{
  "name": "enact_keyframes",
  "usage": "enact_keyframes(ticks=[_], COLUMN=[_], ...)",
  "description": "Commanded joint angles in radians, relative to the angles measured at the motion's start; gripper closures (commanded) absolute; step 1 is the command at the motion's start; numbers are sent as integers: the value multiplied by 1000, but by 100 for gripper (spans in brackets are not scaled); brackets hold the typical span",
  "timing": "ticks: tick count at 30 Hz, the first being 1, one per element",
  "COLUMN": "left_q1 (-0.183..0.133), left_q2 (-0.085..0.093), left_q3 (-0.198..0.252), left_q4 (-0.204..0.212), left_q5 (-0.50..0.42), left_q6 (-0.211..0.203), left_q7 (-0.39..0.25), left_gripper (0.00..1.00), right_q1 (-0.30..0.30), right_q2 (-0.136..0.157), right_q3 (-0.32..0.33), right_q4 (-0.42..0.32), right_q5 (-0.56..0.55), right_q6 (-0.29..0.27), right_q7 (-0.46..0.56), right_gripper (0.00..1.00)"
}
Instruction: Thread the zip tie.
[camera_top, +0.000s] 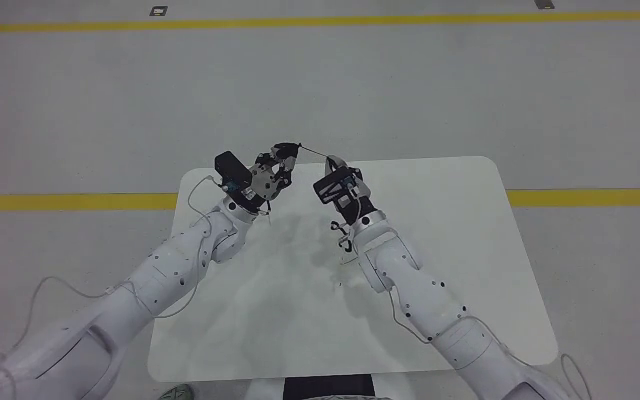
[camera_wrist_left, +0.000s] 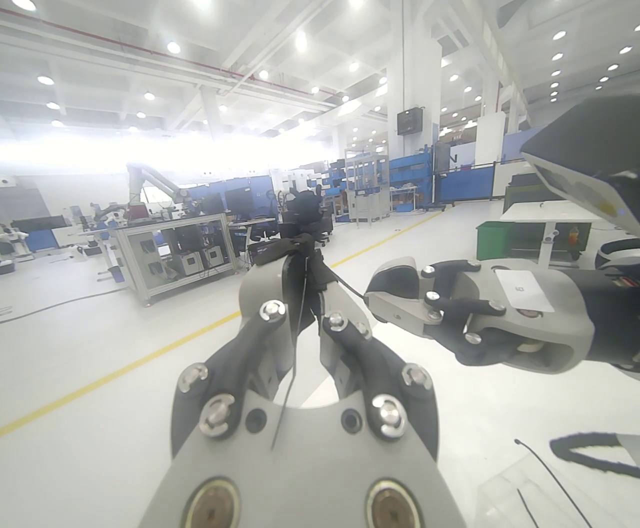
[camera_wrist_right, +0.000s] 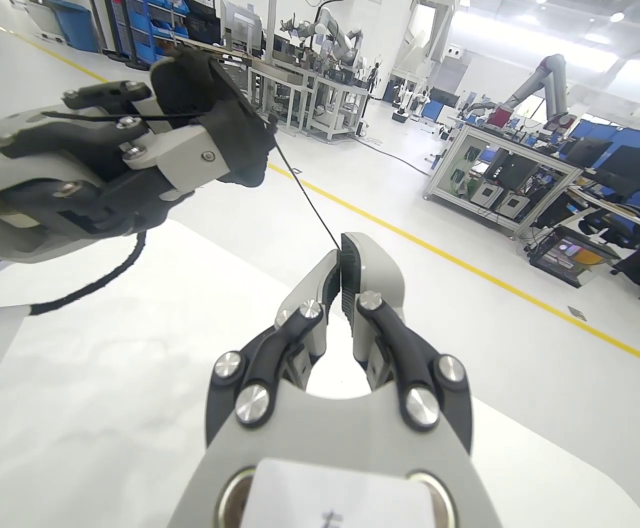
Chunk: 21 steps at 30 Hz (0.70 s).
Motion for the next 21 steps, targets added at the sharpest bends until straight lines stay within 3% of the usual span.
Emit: enact_keyframes(ticks=[1,8,9,10,12,18,21], left_q1=[0,0,0,0,0,0,0], left_q2=[0,0,0,0,0,0,0], left_q3=[0,0,0,0,0,0,0], left_q4=[0,0,0,0,0,0,0], left_q5=[0,0,0,0,0,0,0], left_q6=[0,0,0,0,0,0,0], left_q7=[0,0,0,0,0,0,0], left_gripper=[100,100,100,100,100,100,100], right_q1=[-1,-11,-13,-16,-21,-49,-69], right_q2=[4,17,19,21,25,38,44], right_q3=[-1,2,5,9,18,77,114], right_q4=[-3,-17,-20,-23,-27,-49,-70], right_q5=[0,0,0,0,0,0,11], right_q6=[3,16,19,21,28,40,8], right_q7=[2,15,18,22,29,59,71], right_gripper=[100,100,91,65,0,0,0])
